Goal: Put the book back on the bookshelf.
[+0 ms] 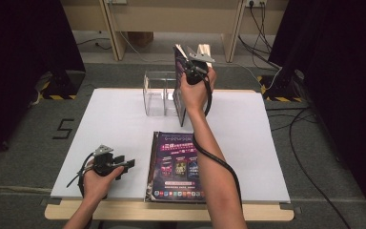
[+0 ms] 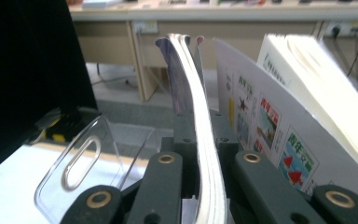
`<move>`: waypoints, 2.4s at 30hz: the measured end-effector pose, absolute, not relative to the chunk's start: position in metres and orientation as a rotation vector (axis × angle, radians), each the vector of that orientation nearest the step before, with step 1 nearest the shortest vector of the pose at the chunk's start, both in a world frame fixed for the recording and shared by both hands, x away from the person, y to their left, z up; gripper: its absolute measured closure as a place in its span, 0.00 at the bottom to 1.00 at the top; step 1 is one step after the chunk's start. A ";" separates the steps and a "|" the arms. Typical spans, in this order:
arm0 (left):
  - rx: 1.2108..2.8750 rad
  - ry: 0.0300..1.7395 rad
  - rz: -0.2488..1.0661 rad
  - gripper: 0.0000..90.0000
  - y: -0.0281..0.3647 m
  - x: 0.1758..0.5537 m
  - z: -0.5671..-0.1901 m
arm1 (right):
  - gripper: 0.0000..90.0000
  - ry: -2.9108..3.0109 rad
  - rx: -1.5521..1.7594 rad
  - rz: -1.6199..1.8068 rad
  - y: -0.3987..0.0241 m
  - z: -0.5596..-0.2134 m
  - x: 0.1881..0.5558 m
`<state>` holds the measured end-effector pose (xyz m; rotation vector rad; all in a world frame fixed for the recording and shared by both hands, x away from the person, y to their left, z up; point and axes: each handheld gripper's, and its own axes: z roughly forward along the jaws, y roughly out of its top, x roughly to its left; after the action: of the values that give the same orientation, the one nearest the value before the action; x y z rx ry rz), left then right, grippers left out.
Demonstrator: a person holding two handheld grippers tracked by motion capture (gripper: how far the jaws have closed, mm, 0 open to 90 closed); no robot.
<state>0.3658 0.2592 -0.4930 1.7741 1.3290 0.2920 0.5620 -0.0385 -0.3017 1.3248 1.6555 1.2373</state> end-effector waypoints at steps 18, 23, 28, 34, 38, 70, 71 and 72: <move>1.770 1.330 0.291 0.47 0.260 0.365 -0.492 | 0.93 1.574 1.294 1.215 -0.032 -0.313 0.565; 1.775 1.320 0.289 0.47 0.259 0.365 -0.493 | 0.90 1.581 1.293 1.211 -0.033 -0.313 0.565; 1.778 1.317 0.288 0.47 0.257 0.365 -0.493 | 0.82 1.602 1.299 1.217 -0.035 -0.314 0.562; 1.778 1.316 0.285 0.47 0.255 0.365 -0.494 | 0.77 1.622 1.294 1.216 -0.035 -0.317 0.555; 1.781 1.315 0.284 0.47 0.254 0.365 -0.494 | 0.75 1.621 1.293 1.237 -0.037 -0.316 0.548; 1.797 1.282 0.279 0.47 0.244 0.362 -0.490 | 0.72 1.688 1.370 1.369 -0.078 -0.319 0.497; 1.793 1.280 0.278 0.47 0.243 0.362 -0.491 | 0.72 1.694 1.371 1.369 -0.079 -0.321 0.496; 1.797 1.280 0.278 0.47 0.243 0.362 -0.491 | 0.72 1.703 1.376 1.369 -0.080 -0.321 0.494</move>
<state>0.3621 0.2425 -0.4906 1.7968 1.2796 0.2777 0.4939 -0.0804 -0.3215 1.3759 1.7029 1.3692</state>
